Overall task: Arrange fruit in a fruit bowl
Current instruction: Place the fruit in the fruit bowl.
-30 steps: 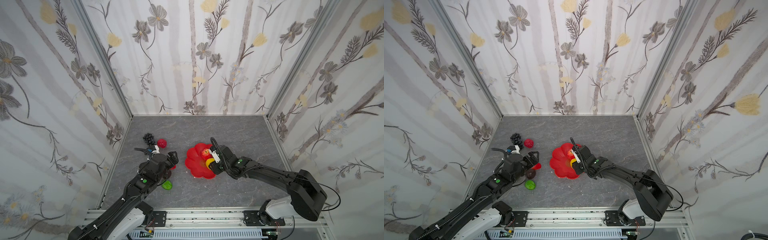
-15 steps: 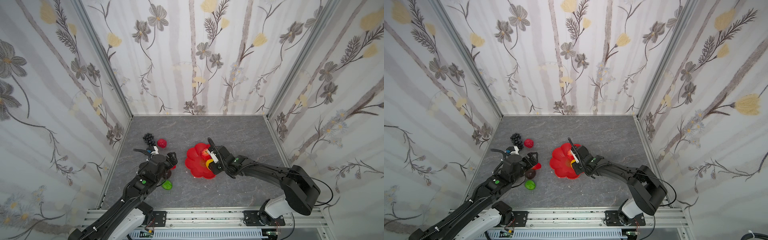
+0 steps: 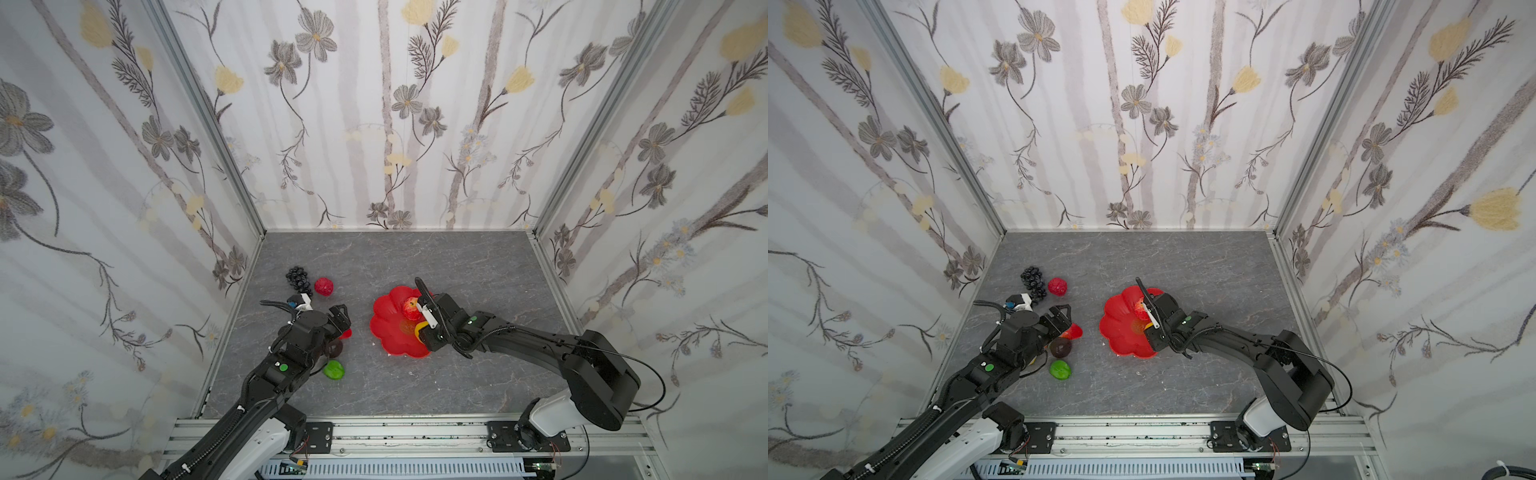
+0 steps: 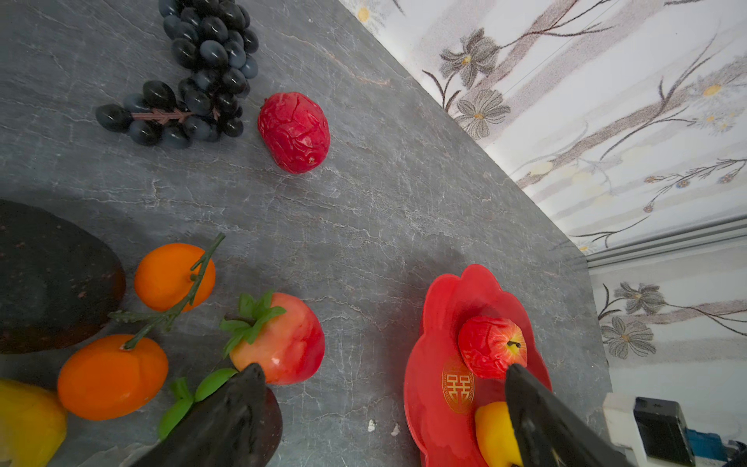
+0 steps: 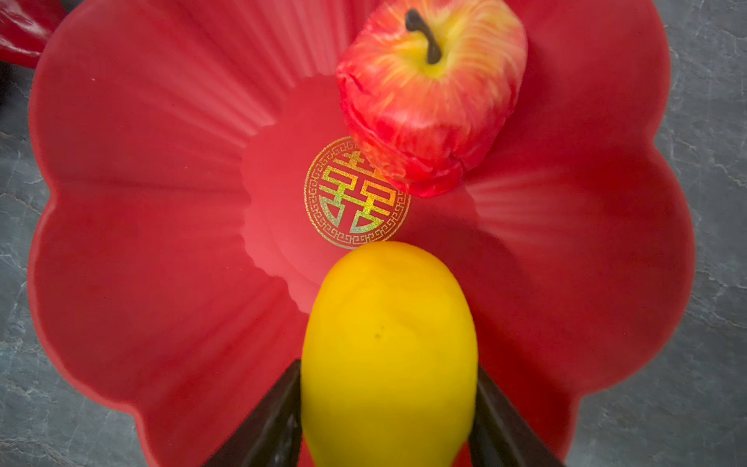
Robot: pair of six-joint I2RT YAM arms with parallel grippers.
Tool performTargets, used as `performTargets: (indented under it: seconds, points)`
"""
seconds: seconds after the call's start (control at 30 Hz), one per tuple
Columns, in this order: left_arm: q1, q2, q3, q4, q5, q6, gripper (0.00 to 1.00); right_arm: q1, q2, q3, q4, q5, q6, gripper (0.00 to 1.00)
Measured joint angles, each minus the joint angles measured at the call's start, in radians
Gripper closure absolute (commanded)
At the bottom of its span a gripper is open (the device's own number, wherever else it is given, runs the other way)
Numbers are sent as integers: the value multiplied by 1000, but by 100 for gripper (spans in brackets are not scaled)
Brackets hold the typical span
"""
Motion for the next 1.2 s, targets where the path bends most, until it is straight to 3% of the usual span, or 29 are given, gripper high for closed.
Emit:
performTargets:
  seconds: [0.67,1.0,1.2]
  points:
    - [28,-3,16,-55,0,23,6,8,-52,-1,-32,7,-10,29]
    - [62,125,180,-258,8,74,6,8,-325,-50,-81,37,9,19]
    - [77,79,195,-413,-28,74,6,-1,-483,-195,-16,125,28,16]
